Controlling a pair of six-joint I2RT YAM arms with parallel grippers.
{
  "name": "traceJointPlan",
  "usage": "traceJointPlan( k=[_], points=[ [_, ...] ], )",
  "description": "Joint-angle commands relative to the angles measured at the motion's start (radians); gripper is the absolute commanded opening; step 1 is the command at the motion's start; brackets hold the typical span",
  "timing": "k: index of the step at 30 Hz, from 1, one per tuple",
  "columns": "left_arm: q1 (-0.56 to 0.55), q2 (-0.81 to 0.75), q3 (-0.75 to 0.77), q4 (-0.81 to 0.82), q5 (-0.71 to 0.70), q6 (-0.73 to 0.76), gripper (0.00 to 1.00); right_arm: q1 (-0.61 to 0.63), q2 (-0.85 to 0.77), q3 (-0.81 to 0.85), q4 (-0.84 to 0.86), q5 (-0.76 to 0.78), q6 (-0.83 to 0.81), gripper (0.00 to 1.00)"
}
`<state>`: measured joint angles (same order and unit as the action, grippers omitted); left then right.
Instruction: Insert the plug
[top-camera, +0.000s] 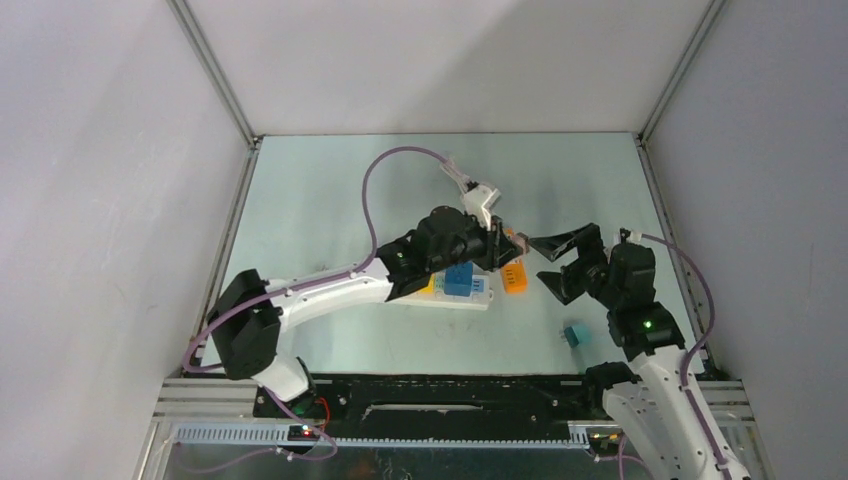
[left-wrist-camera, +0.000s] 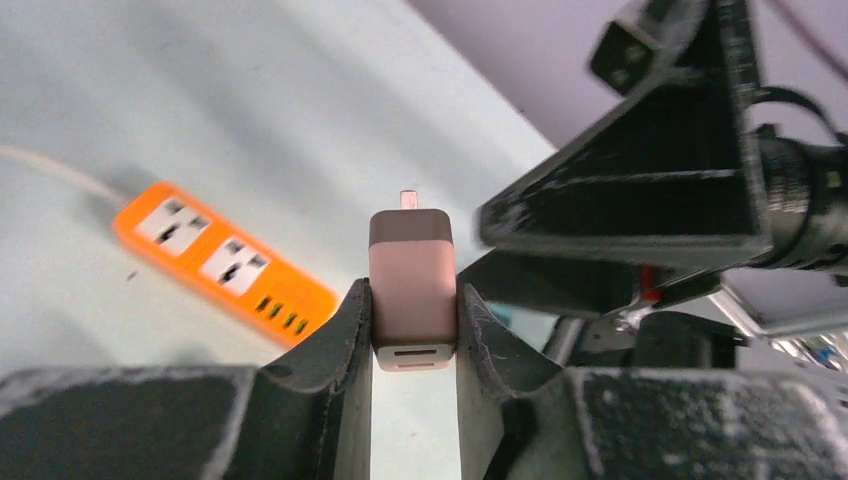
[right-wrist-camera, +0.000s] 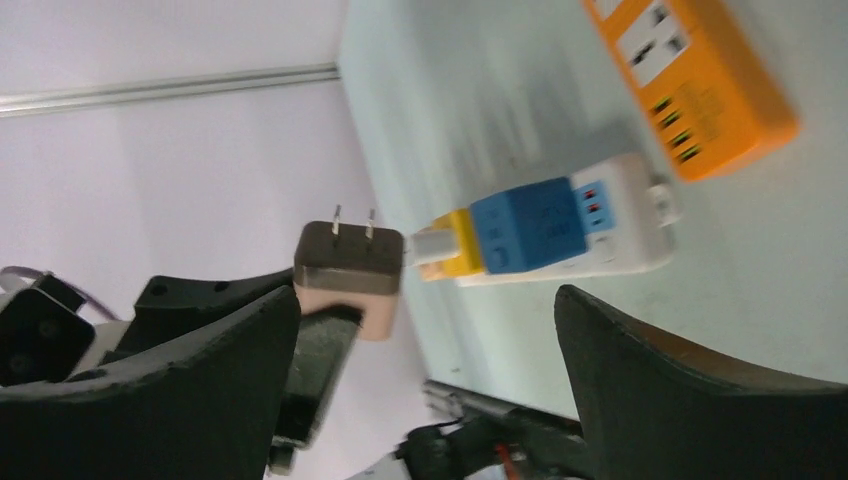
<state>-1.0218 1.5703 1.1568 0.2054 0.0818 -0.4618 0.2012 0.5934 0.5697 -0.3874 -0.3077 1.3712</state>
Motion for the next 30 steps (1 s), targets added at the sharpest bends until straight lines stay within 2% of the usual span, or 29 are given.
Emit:
traceJointPlan(
  k=[1, 7, 14, 22, 25, 30],
  points=[
    [0.084, -0.088, -0.087, 0.004, -0.052, -0.024, 0.00, -0.085, 0.071, 0.010, -0.004, -0.090, -0.290, 0.99],
    [0.180, -0.194, -0.178, -0.104, -0.079, -0.007, 0.00, -0.139, 0.213, 0.022, 0.059, -0.120, -0.603, 1.00],
    [0.222, -0.380, -0.244, -0.330, -0.191, 0.057, 0.00, -0.078, 0.589, 0.151, -0.020, -0.048, -0.859, 1.00],
    [0.230, -0.532, -0.257, -0.529, -0.206, 0.077, 0.00, 0.100, 0.889, 0.304, -0.112, 0.197, -0.943, 0.99],
    [0.230, -0.570, -0.254, -0.560, -0.208, 0.081, 0.00, 0.126, 0.976, 0.346, -0.118, 0.205, -0.951, 0.99],
    [0.231, -0.594, -0.237, -0.582, -0.200, 0.085, 0.00, 0.158, 1.064, 0.381, -0.084, 0.169, -0.943, 0.88]
  ],
)
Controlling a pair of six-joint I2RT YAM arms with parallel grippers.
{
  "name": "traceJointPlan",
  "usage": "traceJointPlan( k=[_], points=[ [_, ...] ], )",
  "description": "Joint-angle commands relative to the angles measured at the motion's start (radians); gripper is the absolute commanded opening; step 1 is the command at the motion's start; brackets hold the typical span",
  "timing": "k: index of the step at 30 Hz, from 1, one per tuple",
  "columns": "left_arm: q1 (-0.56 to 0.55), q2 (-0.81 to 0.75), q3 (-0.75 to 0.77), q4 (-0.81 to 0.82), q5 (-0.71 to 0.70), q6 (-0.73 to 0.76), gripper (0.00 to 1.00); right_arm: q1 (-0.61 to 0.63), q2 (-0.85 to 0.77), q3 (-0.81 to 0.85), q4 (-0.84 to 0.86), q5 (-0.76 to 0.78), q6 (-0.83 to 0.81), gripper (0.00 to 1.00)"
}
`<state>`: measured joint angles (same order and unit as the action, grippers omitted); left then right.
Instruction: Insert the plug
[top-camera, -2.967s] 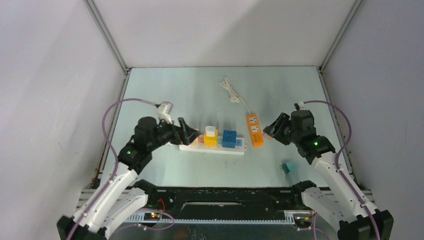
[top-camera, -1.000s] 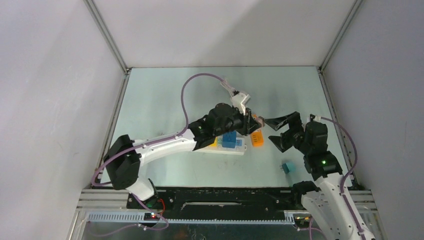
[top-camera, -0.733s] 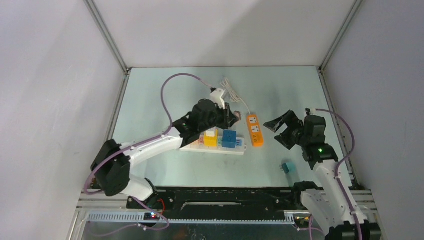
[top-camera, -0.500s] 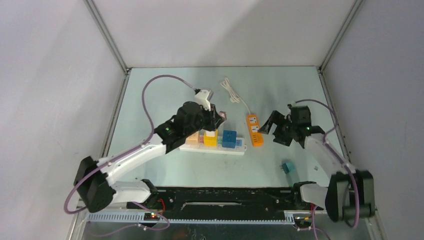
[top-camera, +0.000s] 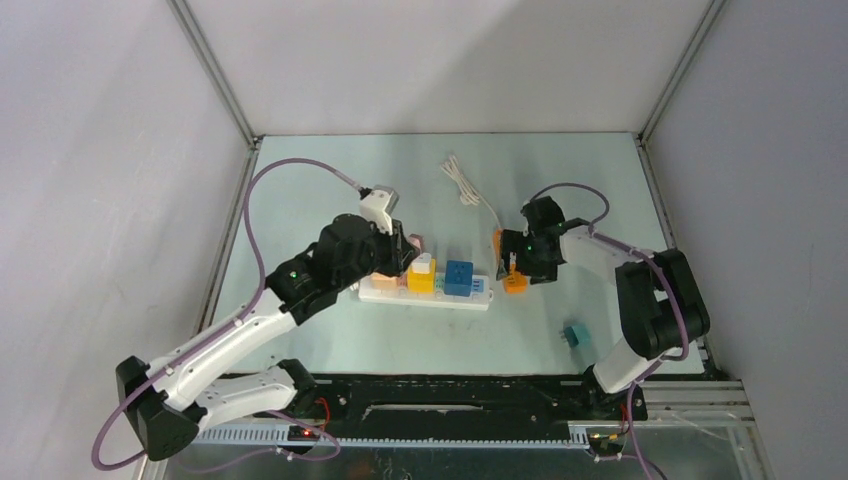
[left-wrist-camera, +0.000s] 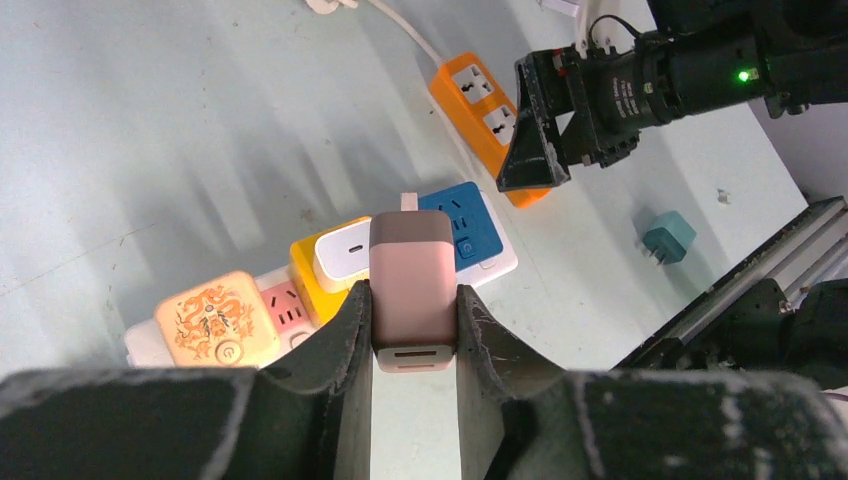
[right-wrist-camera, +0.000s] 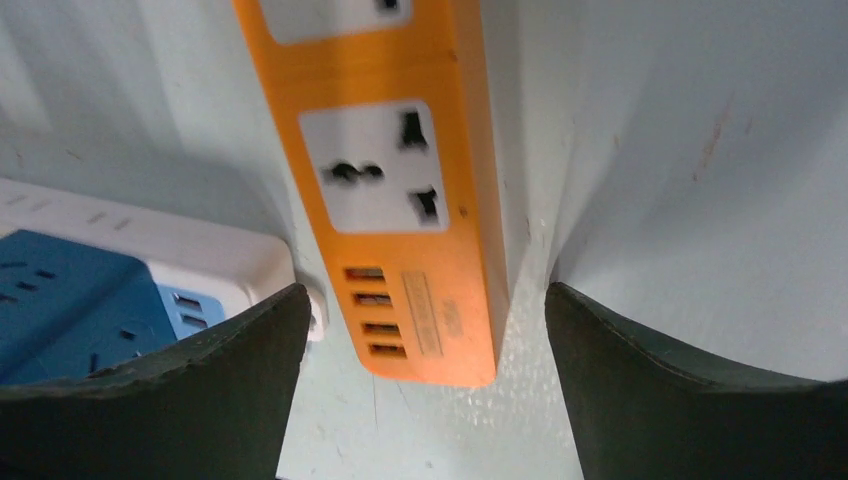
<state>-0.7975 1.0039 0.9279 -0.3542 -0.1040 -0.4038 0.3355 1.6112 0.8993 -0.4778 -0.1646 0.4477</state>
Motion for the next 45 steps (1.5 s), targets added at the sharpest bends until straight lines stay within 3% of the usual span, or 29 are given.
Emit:
traceJointPlan(
  k=[1, 5, 8, 10, 13, 15, 27, 32, 38, 42, 45],
  points=[
    [0.006, -0.026, -0.006, -0.022, -0.008, 0.027, 0.00, 0.038, 0.058, 0.060, 0.002, 0.039, -0.016, 0.87],
    [0.006, 0.002, 0.021, -0.036, 0.016, 0.032, 0.00, 0.078, 0.075, 0.077, -0.026, 0.098, -0.002, 0.77],
    [0.006, 0.028, 0.057, -0.051, 0.032, 0.041, 0.00, 0.106, 0.062, 0.053, -0.027, 0.119, 0.011, 0.61],
    [0.006, 0.045, 0.080, -0.056, 0.042, 0.048, 0.00, 0.129, 0.049, 0.026, -0.022, 0.124, 0.026, 0.57],
    [0.006, 0.062, 0.103, -0.060, 0.047, 0.060, 0.00, 0.170, 0.031, -0.021, -0.012, 0.118, 0.060, 0.36],
    [0.006, 0.073, 0.112, -0.058, 0.051, 0.064, 0.00, 0.200, 0.026, -0.047, -0.003, 0.111, 0.084, 0.30],
    [0.006, 0.103, 0.169, -0.083, 0.057, 0.072, 0.00, 0.365, 0.104, 0.005, 0.098, 0.000, 0.219, 0.25],
    [0.006, 0.128, 0.200, -0.120, 0.067, 0.080, 0.00, 0.387, 0.082, 0.001, 0.052, 0.061, 0.244, 0.24],
    [0.006, 0.163, 0.223, -0.126, 0.085, 0.083, 0.00, 0.405, -0.022, -0.119, 0.007, 0.161, 0.285, 0.21],
    [0.006, 0.198, 0.239, -0.116, 0.130, 0.075, 0.00, 0.451, -0.104, -0.191, 0.013, 0.179, 0.332, 0.23],
    [0.006, 0.228, 0.257, -0.117, 0.167, 0.073, 0.00, 0.491, -0.144, -0.198, 0.038, 0.140, 0.329, 0.33]
  ],
)
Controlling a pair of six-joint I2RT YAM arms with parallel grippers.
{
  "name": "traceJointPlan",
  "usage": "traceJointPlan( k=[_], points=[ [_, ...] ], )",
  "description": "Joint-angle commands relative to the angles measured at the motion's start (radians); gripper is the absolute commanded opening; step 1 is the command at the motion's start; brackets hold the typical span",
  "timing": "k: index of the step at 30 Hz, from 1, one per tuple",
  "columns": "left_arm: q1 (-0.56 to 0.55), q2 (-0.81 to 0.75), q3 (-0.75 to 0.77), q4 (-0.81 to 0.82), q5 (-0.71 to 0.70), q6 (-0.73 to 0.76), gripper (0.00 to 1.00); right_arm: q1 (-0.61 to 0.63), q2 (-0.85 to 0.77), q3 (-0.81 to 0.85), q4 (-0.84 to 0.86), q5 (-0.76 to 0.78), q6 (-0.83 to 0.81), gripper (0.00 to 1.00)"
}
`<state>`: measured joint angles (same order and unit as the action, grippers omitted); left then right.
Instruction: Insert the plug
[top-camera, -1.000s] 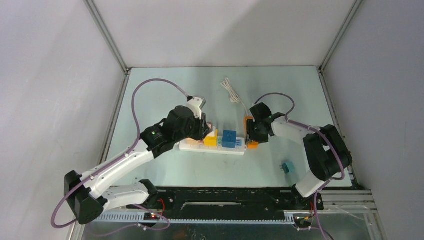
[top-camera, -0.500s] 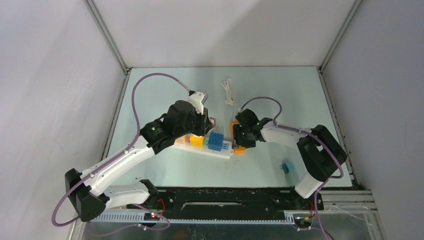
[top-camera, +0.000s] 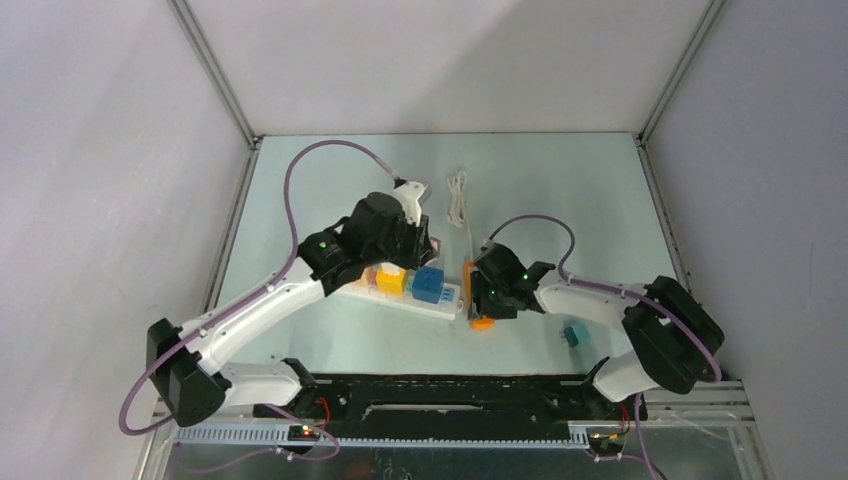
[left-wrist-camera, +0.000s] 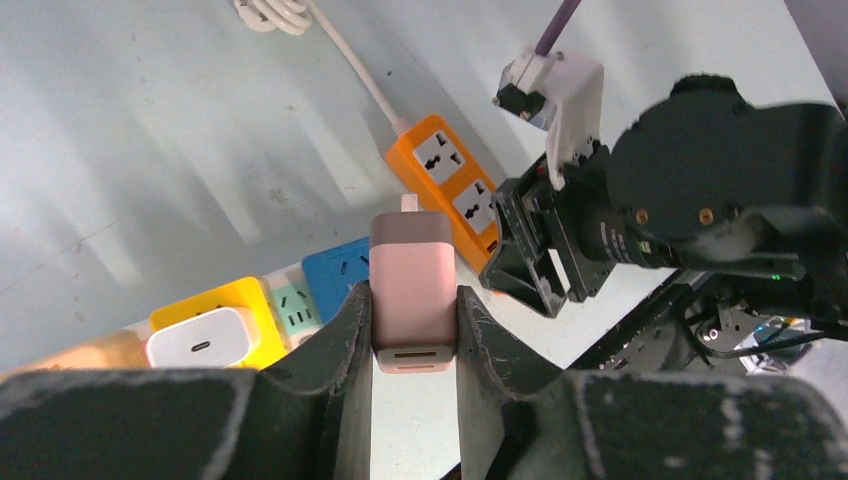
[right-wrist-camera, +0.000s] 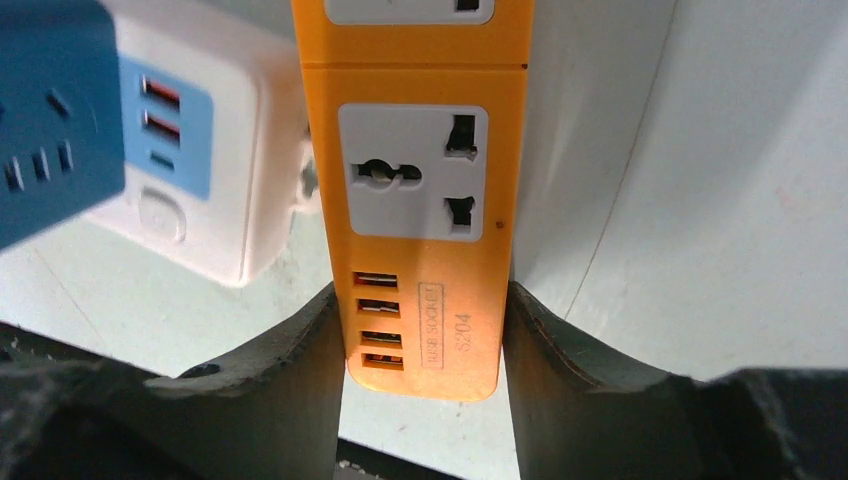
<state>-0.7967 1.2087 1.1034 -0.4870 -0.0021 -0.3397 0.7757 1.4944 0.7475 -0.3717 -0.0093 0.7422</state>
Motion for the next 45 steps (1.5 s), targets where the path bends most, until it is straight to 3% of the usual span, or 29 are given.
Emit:
traceJointPlan(
  k=[1, 3, 7, 16, 21, 27, 35, 45],
  points=[
    [0.005, 0.031, 0.088, 0.014, 0.073, 0.009, 0.00, 0.062, -0.039, -0.046, -0.059, -0.023, 0.033, 0.41],
    [0.005, 0.047, 0.100, 0.004, 0.086, 0.008, 0.00, 0.074, -0.059, -0.047, -0.039, -0.043, 0.031, 0.59],
    [0.005, 0.071, 0.121, -0.020, 0.088, -0.003, 0.00, 0.089, -0.092, -0.046, -0.001, -0.076, 0.039, 0.74],
    [0.005, 0.162, 0.215, -0.118, 0.079, -0.045, 0.00, 0.089, -0.266, -0.140, 0.202, -0.248, 0.106, 0.76],
    [0.005, 0.247, 0.285, -0.173, 0.118, -0.064, 0.00, 0.023, -0.436, -0.142, 0.072, -0.171, 0.051, 0.79],
    [0.004, 0.393, 0.418, -0.241, 0.201, -0.078, 0.00, -0.193, -0.552, -0.142, -0.060, -0.204, -0.032, 0.82],
    [-0.007, 0.656, 0.650, -0.398, 0.257, -0.091, 0.00, -0.409, -0.553, -0.143, -0.145, -0.279, -0.120, 0.85],
    [-0.062, 0.893, 0.901, -0.584, 0.249, -0.110, 0.00, -0.513, -0.571, -0.142, -0.198, -0.232, -0.146, 0.88]
  ],
)
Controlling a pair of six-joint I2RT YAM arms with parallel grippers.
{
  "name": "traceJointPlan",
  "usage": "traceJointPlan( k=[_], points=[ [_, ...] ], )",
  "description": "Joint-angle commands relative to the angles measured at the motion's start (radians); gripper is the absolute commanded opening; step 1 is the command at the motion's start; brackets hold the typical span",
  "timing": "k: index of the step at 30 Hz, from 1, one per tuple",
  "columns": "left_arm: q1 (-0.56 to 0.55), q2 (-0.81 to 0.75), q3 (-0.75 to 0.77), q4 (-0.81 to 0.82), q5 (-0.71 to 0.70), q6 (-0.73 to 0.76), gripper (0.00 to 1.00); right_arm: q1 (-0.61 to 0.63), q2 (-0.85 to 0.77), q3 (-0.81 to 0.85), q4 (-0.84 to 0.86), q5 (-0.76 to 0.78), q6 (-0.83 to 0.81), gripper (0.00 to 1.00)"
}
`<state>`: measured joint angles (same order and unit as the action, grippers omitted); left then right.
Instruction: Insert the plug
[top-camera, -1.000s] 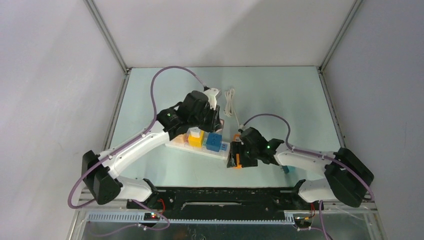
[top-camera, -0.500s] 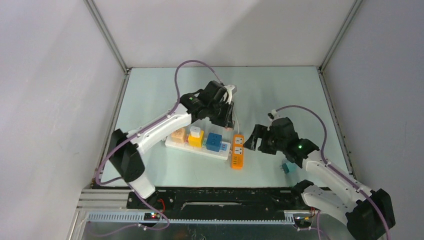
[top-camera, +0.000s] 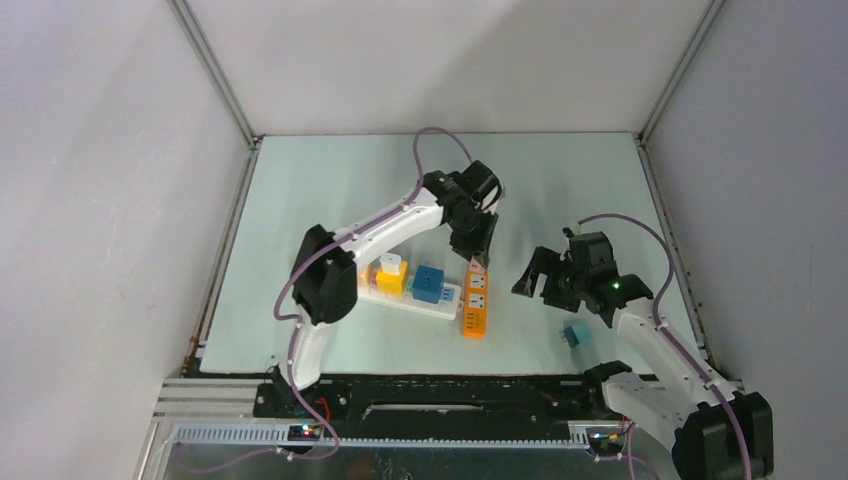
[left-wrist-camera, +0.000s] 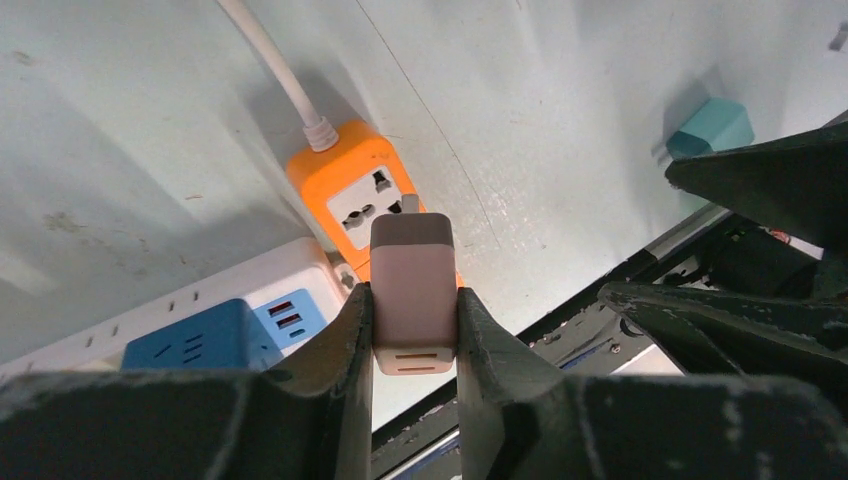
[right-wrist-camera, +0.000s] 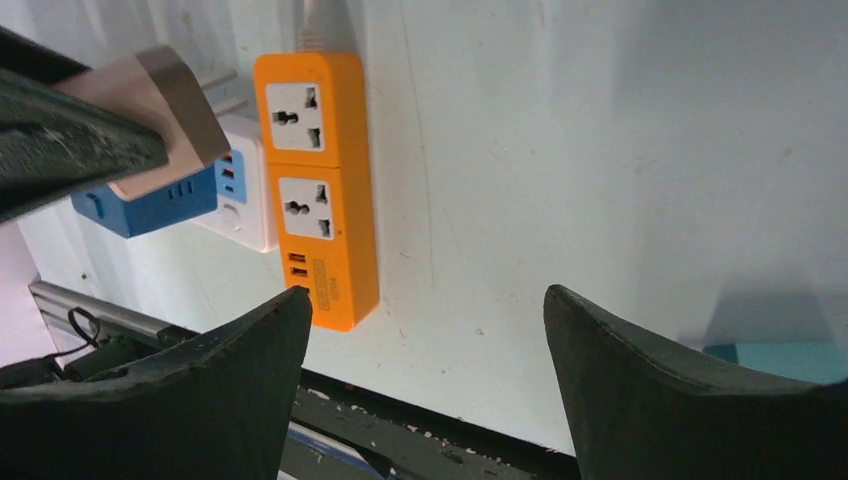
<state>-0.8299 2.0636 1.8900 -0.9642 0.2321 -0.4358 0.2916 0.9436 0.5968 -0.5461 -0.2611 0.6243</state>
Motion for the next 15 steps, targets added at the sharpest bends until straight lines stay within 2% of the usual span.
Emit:
traceJointPlan(
  k=[1, 7, 15],
  points=[
    [-0.035, 0.050, 0.127, -0.119, 0.018, -0.014, 0.00, -0.038, -0.019, 0.008, -0.029, 0.023, -0.030, 0.88],
    [-0.048, 0.088, 0.147, -0.154, 0.001, -0.037, 0.00, -0.086, -0.016, 0.009, -0.050, 0.055, -0.031, 0.89],
    [-0.053, 0.136, 0.148, -0.176, 0.004, -0.027, 0.00, -0.091, -0.007, 0.008, -0.048, 0.050, -0.046, 0.89]
  ],
)
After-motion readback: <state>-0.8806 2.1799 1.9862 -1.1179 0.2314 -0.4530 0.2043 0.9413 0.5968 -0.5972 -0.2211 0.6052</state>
